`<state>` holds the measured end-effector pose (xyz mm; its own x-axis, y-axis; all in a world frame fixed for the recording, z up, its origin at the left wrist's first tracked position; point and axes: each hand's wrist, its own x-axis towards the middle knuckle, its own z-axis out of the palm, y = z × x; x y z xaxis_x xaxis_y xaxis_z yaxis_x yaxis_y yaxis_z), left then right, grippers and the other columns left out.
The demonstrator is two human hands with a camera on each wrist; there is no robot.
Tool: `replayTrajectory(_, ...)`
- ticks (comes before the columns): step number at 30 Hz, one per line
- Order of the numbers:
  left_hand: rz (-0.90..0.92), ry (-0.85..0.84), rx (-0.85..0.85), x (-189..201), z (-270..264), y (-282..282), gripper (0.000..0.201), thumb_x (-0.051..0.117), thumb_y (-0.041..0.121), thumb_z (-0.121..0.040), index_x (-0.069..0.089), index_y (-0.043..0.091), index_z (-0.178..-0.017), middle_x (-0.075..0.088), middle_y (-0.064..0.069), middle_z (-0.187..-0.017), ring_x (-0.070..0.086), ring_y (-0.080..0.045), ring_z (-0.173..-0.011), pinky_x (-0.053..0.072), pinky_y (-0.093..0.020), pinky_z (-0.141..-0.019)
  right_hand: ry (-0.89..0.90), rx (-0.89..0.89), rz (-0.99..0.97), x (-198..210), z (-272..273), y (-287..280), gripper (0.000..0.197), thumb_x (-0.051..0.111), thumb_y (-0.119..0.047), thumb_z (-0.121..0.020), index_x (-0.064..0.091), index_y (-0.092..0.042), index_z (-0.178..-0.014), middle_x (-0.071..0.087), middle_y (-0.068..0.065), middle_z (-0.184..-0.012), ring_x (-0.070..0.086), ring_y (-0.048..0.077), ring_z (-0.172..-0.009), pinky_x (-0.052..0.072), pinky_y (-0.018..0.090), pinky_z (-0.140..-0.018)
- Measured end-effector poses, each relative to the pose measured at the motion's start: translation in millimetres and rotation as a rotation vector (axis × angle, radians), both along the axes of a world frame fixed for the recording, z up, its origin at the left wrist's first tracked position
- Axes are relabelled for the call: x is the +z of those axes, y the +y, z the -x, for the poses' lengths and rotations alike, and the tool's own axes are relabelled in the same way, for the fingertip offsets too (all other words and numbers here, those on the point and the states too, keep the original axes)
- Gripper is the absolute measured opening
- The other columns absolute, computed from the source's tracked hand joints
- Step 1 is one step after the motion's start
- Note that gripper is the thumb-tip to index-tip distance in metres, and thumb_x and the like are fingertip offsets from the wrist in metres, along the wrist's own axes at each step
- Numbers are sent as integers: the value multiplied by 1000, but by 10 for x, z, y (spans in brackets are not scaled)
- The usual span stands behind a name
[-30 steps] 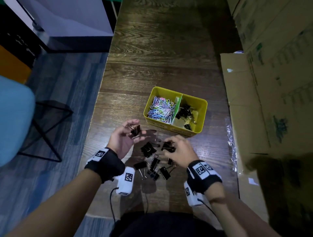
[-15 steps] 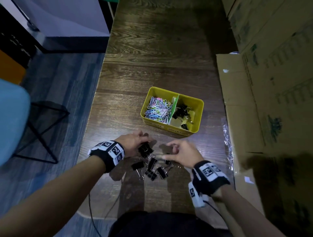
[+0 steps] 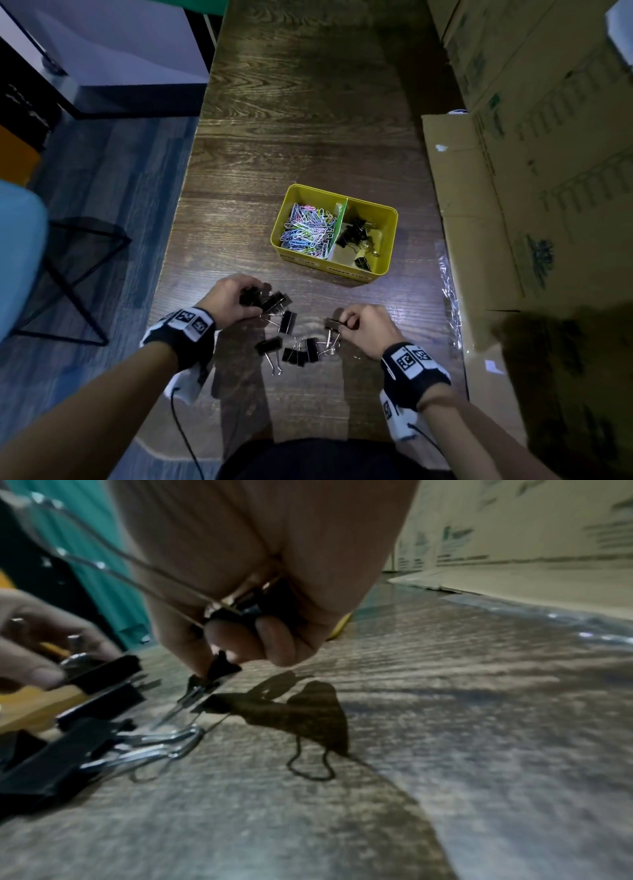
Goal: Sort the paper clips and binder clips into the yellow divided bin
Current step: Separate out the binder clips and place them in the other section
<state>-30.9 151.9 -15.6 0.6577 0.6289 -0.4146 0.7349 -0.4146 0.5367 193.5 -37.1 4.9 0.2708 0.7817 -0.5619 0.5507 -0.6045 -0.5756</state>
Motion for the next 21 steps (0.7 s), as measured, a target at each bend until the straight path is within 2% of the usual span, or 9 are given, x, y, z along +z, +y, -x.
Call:
replayTrajectory(2, 0, -7, -108, 59, 4, -38, 46, 81, 24, -66, 65, 20, -110, 49, 1, -101, 55, -15, -92, 36, -16, -85, -19, 3, -18, -48, -57, -38, 5, 67, -20, -84, 68, -24, -87, 66, -2, -88, 61, 13, -82, 42, 9, -66)
replayTrajectory(5, 95, -20, -197, 151, -82, -167, 44, 76, 32, -63, 67, 22, -104, 45, 2, -97, 51, -6, -82, 33, -2, -78, -67, 109, -19, -103, -34, -59, 27, 70, -30, -81, 60, -22, -105, 57, 1, -112, 55, 18, -103, 45, 26, -87)
replayTrajectory(7, 184, -54, -128, 193, -153, -238, 37, 75, 30, -59, 67, 30, -95, 49, 0, -96, 52, -2, -82, 35, 0, -76, -40, 157, -2, -116, 32, -47, 50, 73, -37, -78, 51, -23, -121, 47, -1, -122, 50, 19, -111, 44, 31, -95)
replayTrajectory(9, 327, -111, 4, 233, -240, -293, 34, 73, 23, -55, 66, 37, -85, 55, 1, -99, 58, -9, -80, 42, -9, -77, -55, 193, 8, -131, 79, -13, 56, 73, -38, -78, 49, -24, -127, 45, 0, -127, 50, 20, -114, 43, 32, -97)
replayTrajectory(11, 444, -167, 119, 241, -302, -345, 34, 73, 8, -58, 67, 33, -80, 60, -2, -97, 60, -12, -74, 47, -19, -71, -64, 192, 2, -156, 100, 3, 49, 73, -34, -78, 53, -22, -121, 48, 0, -122, 52, 19, -110, 44, 31, -95)
replayTrajectory(13, 489, -188, 193, 240, -314, -376, 33, 72, 7, -57, 68, 30, -80, 62, -11, -89, 56, -18, -70, 47, -29, -66, -54, 174, -12, -166, 94, 8, 37, 74, -29, -78, 57, -20, -110, 52, -1, -112, 53, 16, -102, 47, 29, -89)
replayTrajectory(15, 563, -215, 256, 240, -303, -388, 36, 69, 0, -61, 68, 28, -84, 64, -16, -85, 55, -22, -68, 49, -36, -62, 9, 107, -7, -179, 70, -12, 27, 76, -24, -77, 57, -22, -96, 55, -6, -98, 54, 13, -91, 44, 20, -72)
replayTrajectory(18, 622, -338, 478, 303, -306, -383, 43, 55, -19, -71, 66, 16, -93, 61, -8, -79, 53, -17, -54, 45, -22, -42, 168, -75, -8, -196, 7, -56, 26, 78, -21, -76, 52, -26, -77, 59, -9, -82, 57, 8, -71, 39, 17, -56)
replayTrajectory(21, 762, -502, 711, 458, -342, -355, 35, 47, -15, -77, 63, 11, -94, 59, -8, -84, 57, -14, -53, 41, -19, -39, 393, -309, -57, -181, -86, -118, 18, 75, -15, -79, 62, -23, -89, 66, 1, -88, 59, 5, -57, 47, 20, -52)
